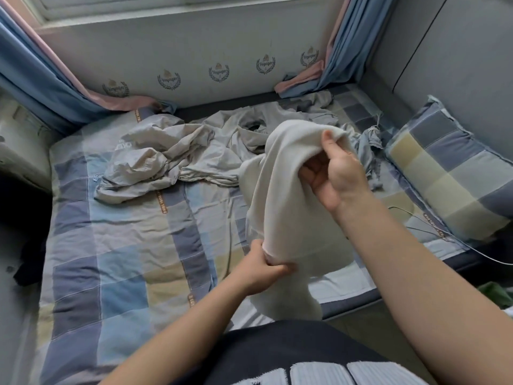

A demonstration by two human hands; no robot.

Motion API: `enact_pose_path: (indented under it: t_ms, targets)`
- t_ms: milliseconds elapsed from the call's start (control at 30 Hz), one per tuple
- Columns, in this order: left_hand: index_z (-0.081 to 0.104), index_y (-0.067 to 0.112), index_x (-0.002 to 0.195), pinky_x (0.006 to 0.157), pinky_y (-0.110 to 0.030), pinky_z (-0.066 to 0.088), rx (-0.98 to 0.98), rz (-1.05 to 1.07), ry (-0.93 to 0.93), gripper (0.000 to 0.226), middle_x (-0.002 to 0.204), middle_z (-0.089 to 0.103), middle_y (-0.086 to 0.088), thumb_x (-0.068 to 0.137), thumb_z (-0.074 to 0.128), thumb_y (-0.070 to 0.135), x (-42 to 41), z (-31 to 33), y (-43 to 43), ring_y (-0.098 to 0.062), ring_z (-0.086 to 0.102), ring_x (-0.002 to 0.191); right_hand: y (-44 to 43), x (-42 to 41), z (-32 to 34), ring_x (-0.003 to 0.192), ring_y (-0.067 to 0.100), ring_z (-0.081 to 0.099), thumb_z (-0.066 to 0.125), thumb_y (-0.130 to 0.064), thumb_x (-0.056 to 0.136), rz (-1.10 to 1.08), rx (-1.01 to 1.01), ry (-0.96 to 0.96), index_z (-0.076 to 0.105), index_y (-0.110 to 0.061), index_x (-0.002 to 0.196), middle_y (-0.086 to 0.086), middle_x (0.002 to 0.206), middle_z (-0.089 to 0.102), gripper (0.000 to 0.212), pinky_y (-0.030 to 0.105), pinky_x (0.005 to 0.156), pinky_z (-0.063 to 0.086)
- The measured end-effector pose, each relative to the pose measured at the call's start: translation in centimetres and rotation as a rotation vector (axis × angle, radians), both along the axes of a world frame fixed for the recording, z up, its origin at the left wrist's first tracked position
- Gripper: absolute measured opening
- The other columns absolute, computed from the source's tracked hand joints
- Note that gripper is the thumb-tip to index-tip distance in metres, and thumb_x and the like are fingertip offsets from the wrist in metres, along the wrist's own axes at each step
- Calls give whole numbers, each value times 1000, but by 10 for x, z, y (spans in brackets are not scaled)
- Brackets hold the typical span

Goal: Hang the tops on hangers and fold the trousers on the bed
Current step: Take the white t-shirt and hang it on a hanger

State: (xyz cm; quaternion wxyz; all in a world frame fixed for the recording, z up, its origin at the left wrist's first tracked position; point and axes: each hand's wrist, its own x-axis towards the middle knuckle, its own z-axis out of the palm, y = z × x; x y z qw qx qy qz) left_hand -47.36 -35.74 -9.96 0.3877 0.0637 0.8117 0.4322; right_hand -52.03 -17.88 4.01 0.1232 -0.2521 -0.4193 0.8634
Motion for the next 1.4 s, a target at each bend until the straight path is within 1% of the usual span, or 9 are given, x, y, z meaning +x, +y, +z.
enact_pose_path:
  t_ms: [100, 233, 400, 600, 800, 967, 1200, 1267, 1400]
  targets:
    - [65, 21, 114, 89, -42, 54, -61, 82, 213, 21, 111, 71, -1, 93, 62, 25, -10, -7, -1, -23, 65, 103, 6, 0, 3, 82, 27, 76, 55, -29, 103, -57, -101, 13, 61, -7, 129, 15, 100, 76, 34, 37, 63, 60]
    - [69, 11, 96, 77, -39, 52, 52, 187, 301, 23, 95, 72, -7, 91, 48, 3, -29, 1, -6, -26, 65, 92, 17, 5, -8, 101, 29, 72, 45, -26, 107, 46, -66, -22, 58, -4, 130, 15, 112, 74, 35, 42, 78, 61]
    - [67, -2, 99, 74, -32, 45, 285, 590, 213, 20, 89, 66, -10, 99, 49, 4, -54, 26, -10, -19, 56, 83, 3, 46, -42, 123, 18, 56, 63, -24, 97, 547, 538, -223, 52, -24, 138, 6, 140, 59, 43, 37, 99, 45]
    - [65, 15, 75, 52, -18, 45, 337, 749, 18, 28, 63, 62, 4, 98, 53, 7, -63, 53, -7, -10, 56, 58, -65, 104, -82, 144, 5, 26, 87, -63, 56, 897, 914, -211, 1, -36, 158, -17, 158, 19, 136, 31, 119, 25]
    - [64, 10, 86, 46, -23, 46, 459, 706, -120, 18, 63, 63, -2, 100, 60, 20, -64, 63, -27, -14, 61, 53, -48, 73, -81, 99, 21, 70, 54, 15, 84, 437, 830, -122, 71, -11, 109, 5, 101, 75, 39, 37, 88, 56]
    - [72, 23, 106, 82, -35, 54, 450, 406, -118, 27, 101, 77, -1, 88, 71, 43, -43, 52, -39, -20, 71, 93, -30, 46, -56, 77, 15, 72, 59, -9, 98, 415, 466, -93, 81, -18, 81, 3, 83, 77, 29, 30, 66, 58]
    - [54, 31, 139, 111, -40, 42, 566, 14, -30, 67, 141, 60, 6, 75, 75, 32, -16, 42, -34, -12, 52, 134, -16, 34, -28, 74, 22, 72, 52, -16, 102, 384, 264, -31, 77, -9, 90, 10, 83, 75, 28, 34, 63, 60]
    - [40, 40, 147, 116, -45, 37, 486, -60, 59, 88, 148, 51, 12, 72, 84, 47, -14, 43, -24, -8, 44, 140, -13, 31, -18, 76, 26, 70, 49, -18, 103, 337, 205, -59, 72, -4, 98, 15, 86, 73, 28, 38, 64, 61]
    - [32, 38, 151, 100, -22, 49, 485, -151, 168, 96, 138, 54, 22, 73, 89, 42, -10, 43, 4, 0, 50, 132, -5, 27, -5, 89, 31, 67, 45, -24, 105, 279, 138, -95, 66, 4, 118, 22, 102, 68, 36, 45, 82, 59]
